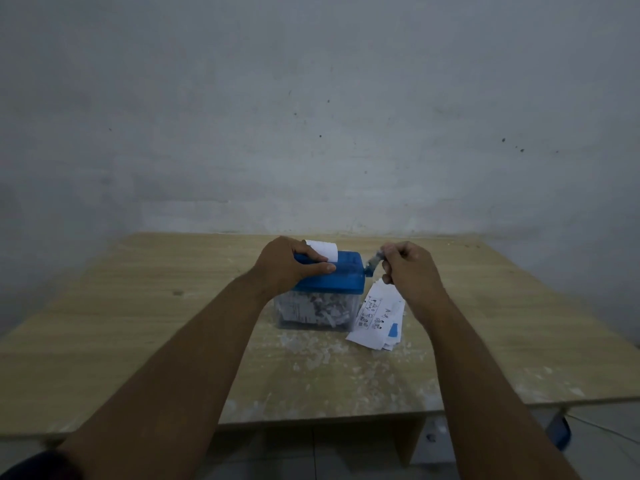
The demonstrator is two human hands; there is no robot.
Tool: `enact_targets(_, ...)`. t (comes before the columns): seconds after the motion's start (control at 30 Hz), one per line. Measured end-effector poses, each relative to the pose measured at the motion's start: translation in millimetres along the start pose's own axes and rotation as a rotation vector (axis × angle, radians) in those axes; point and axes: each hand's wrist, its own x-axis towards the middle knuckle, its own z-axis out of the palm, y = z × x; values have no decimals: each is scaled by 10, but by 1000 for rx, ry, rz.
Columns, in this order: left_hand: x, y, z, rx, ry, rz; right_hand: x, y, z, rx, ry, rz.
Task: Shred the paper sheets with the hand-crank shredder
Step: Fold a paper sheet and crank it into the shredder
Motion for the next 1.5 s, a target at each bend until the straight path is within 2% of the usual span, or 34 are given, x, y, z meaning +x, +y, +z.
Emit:
enact_targets(0.13, -2, -16, 6, -11, 2, -3, 264, -79, -30, -34, -75, -11)
enact_targets(0.33, 14, -32, -1, -9, 6, -11, 686, -25, 108, -107, -76, 11)
enact_targets(0.47, -1, -41, 16, -9, 5, 12, 791, 99, 144, -45, -70, 47)
enact_targets(0.6, 1, -31, 19, 1, -5, 20, 756, 281, 216, -242, -52, 15)
enact_targets(0.9, -19, -28, 48, -37, 2, 55, 241, 923, 332, -129, -77, 331)
enact_targets(1.1, 4, -36, 61, -29, 3, 31, -243, 629, 197, -13, 98, 210)
enact_targets(1.23, 20, -6, 38, -23, -30, 35, -241, 145, 61, 136, 51, 153)
enact_targets(1.5, 24, -9, -2, -3, -68, 37, 372, -57, 97, 23, -41, 82)
